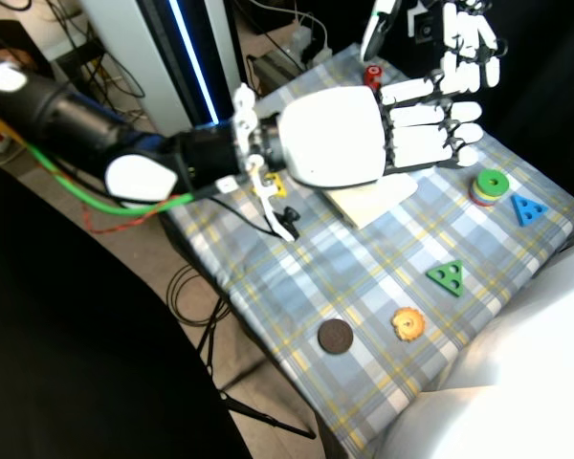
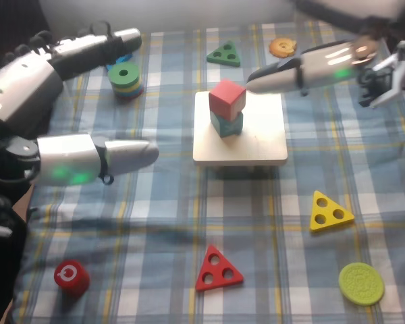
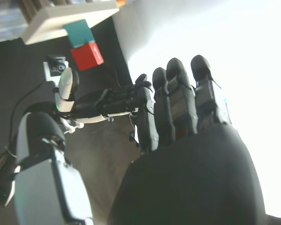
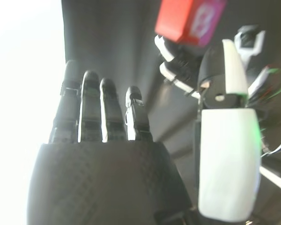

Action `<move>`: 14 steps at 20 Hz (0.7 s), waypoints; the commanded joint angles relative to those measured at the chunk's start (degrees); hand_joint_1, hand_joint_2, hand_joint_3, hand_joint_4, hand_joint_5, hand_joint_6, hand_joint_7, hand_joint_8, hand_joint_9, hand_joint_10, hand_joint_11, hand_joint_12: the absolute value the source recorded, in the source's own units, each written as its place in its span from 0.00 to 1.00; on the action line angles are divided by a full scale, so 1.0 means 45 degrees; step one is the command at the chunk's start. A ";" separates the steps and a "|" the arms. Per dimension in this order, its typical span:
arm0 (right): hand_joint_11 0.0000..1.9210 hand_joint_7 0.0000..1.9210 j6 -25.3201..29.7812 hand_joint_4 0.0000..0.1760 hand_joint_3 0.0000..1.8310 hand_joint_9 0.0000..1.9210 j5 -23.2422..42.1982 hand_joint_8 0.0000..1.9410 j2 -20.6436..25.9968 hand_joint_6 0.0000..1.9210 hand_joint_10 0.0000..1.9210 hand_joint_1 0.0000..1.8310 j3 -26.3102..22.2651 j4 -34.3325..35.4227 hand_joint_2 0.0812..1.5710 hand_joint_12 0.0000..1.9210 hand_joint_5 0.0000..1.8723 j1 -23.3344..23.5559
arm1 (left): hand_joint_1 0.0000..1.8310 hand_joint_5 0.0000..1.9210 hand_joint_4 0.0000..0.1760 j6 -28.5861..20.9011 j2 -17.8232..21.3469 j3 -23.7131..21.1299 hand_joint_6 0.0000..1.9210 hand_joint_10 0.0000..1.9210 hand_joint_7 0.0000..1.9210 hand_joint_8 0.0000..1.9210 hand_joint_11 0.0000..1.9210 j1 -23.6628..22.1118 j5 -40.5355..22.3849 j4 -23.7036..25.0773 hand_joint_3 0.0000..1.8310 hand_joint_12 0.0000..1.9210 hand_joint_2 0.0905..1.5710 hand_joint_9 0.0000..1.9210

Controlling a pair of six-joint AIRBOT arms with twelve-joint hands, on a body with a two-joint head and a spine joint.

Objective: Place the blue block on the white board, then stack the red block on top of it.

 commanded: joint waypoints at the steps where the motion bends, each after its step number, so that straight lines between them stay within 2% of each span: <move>1: 0.00 0.00 -0.0407 0.99 0.00 0.00 0.2374 0.00 0.0469 0.00 0.00 0.35 -0.0353 0.1258 0.56 0.00 0.00 -0.0454 | 0.39 0.16 0.58 -0.1260 0.0246 0.0166 0.00 0.00 0.17 0.00 0.00 -0.0106 -0.2159 0.0708 0.00 0.45 0.50 0.16; 2: 0.00 0.00 -0.0676 1.00 0.00 0.00 0.3059 0.00 0.0864 0.00 0.00 0.35 -0.0687 0.1924 0.56 0.00 0.00 -0.0949 | 0.39 0.16 0.53 -0.1983 0.0323 0.0239 0.00 0.00 0.17 0.00 0.00 -0.0082 -0.2422 0.0939 0.00 0.48 0.49 0.17; 3: 0.00 0.00 -0.1008 1.00 0.00 0.00 0.4400 0.00 0.1470 0.00 0.00 0.34 -0.1226 0.3050 0.58 0.00 0.00 -0.1983 | 0.40 0.16 0.36 -0.3377 0.0451 0.0419 0.00 0.00 0.17 0.00 0.00 0.0033 -0.3084 0.1297 0.00 0.46 0.49 0.16; 4: 0.00 0.00 -0.1322 0.90 0.00 0.00 0.5645 0.00 0.1985 0.00 0.00 0.33 -0.1706 0.3979 0.59 0.00 0.00 -0.2892 | 0.45 0.12 0.33 -0.4866 0.0553 0.0658 0.00 0.00 0.12 0.00 0.00 0.0235 -0.3824 0.1609 0.00 0.19 0.49 0.08; 5: 0.00 0.00 -0.1527 0.90 0.00 0.00 0.6390 0.00 0.2127 0.00 0.00 0.33 -0.1933 0.4492 0.59 0.00 0.00 -0.3349 | 0.45 0.12 0.33 -0.5757 0.0601 0.0814 0.00 0.00 0.12 0.00 0.00 0.0404 -0.4280 0.1801 0.00 0.19 0.49 0.08; 6: 0.00 0.00 -0.1799 0.85 0.01 0.00 0.7337 0.00 0.2296 0.00 0.00 0.37 -0.2245 0.5094 0.61 0.00 0.00 -0.3972 | 0.44 0.08 0.33 -0.7089 0.0634 0.1051 0.00 0.00 0.11 0.00 0.00 0.0631 -0.4854 0.2030 0.00 0.16 0.50 0.08; 7: 0.00 0.01 -0.2043 0.67 0.01 0.00 0.8167 0.00 0.2396 0.00 0.00 0.42 -0.2536 0.5595 0.63 0.00 0.00 -0.4440 | 0.42 0.07 0.39 -0.8366 0.0622 0.1295 0.00 0.00 0.11 0.00 0.00 0.0794 -0.5487 0.2196 0.00 0.15 0.50 0.08; 8: 0.00 0.05 -0.2136 0.53 0.01 0.02 0.8930 0.01 0.2448 0.00 0.00 0.43 -0.2723 0.5970 0.65 0.00 0.04 -0.4802 | 0.38 0.05 0.35 -0.9766 0.0510 0.1578 0.00 0.00 0.12 0.00 0.00 0.1062 -0.6213 0.2271 0.00 0.21 0.50 0.09; 9: 0.05 0.10 -0.2136 0.27 0.00 0.07 0.9225 0.01 0.2459 0.00 0.01 0.42 -0.2773 0.6079 0.68 0.03 0.07 -0.4935 | 0.36 0.08 0.37 -1.0442 0.0400 0.1741 0.00 0.01 0.19 0.01 0.00 0.1274 -0.6615 0.2281 0.00 0.39 0.52 0.17; 10: 0.09 0.16 -0.2136 0.27 0.00 0.14 0.9573 0.01 0.2462 0.00 0.01 0.41 -0.2823 0.6155 0.69 0.04 0.07 -0.5011 | 0.33 0.09 0.28 -1.1238 0.0261 0.1951 0.00 0.02 0.25 0.01 0.00 0.1514 -0.7145 0.2294 0.01 0.46 0.56 0.22; 11: 0.12 0.20 -0.2191 0.21 0.00 0.18 0.9949 0.00 0.2453 0.00 0.01 0.41 -0.2893 0.6147 0.69 0.05 0.08 -0.5030 | 0.28 0.09 0.18 -1.1823 0.0119 0.2067 0.00 0.01 0.26 0.01 0.00 0.1669 -0.7585 0.2388 0.01 0.45 0.59 0.24; 12: 0.18 0.23 -0.2341 0.24 0.00 0.24 1.0183 0.00 0.2454 0.00 0.01 0.40 -0.2988 0.6103 0.69 0.08 0.07 -0.5041 | 0.20 0.09 0.00 -1.1974 0.0058 0.2085 0.00 0.01 0.27 0.00 0.00 0.1697 -0.7840 0.2479 0.02 0.38 0.64 0.24; 13: 0.12 0.14 -0.2877 0.34 0.01 0.16 1.0772 0.00 0.2573 0.00 0.00 0.33 -0.3315 0.5978 0.73 0.06 0.01 -0.5080 | 0.10 0.19 0.00 -1.2061 0.0011 0.2054 0.02 0.00 0.25 0.00 0.00 0.1702 -0.8248 0.2643 0.01 0.35 0.71 0.21; 14: 0.04 0.05 -0.3219 0.38 0.02 0.07 1.0781 0.00 0.2754 0.00 0.00 0.15 -0.3673 0.6029 0.78 0.03 0.00 -0.5111 | 0.04 0.18 0.00 -1.2149 -0.0042 0.2035 0.01 0.00 0.23 0.00 0.00 0.1700 -0.8819 0.2760 0.01 0.34 0.75 0.20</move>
